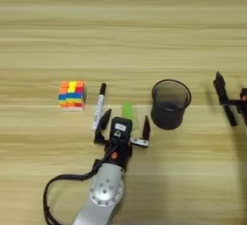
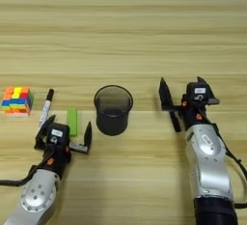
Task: Move the objects on the table
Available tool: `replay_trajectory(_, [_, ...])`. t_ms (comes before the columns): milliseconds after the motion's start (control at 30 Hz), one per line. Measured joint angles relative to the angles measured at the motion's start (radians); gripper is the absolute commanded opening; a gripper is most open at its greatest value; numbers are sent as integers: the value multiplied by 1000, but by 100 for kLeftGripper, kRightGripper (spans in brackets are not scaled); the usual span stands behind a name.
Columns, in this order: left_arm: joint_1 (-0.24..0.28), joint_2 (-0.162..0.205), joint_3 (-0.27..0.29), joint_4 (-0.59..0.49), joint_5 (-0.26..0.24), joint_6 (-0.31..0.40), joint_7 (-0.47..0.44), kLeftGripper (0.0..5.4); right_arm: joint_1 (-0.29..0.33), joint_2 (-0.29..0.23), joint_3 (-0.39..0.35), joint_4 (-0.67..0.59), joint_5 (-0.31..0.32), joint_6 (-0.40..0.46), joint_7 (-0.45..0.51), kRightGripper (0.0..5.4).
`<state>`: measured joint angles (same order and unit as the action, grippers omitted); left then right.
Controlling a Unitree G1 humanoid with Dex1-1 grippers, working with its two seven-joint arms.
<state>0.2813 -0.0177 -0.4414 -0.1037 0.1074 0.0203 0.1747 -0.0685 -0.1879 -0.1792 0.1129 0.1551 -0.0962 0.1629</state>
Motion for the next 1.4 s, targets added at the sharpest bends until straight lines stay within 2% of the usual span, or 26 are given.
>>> replay_trajectory(533, [-21, 0, -12, 66, -5, -17, 0, 540, 1, 6, 11, -4, 0, 7, -3, 538])
replay_trajectory(833, [-50, -3, 7, 118, -37, -49, 0, 540, 4, 10, 14, -21, 0, 19, -4, 538])
replay_trajectory(1000, [-60, -8, 33, 137, -78, -62, -5, 540, 4, 14, 15, -21, 0, 20, -4, 538])
replay_trajectory(1267, [-66, -9, 37, 155, -106, -75, -8, 540, 4, 17, 15, -31, 0, 20, -4, 538])
replay_trajectory(1400, [-68, -9, 39, 158, -113, -75, -10, 485, 5, 18, 15, -36, 0, 21, -5, 540])
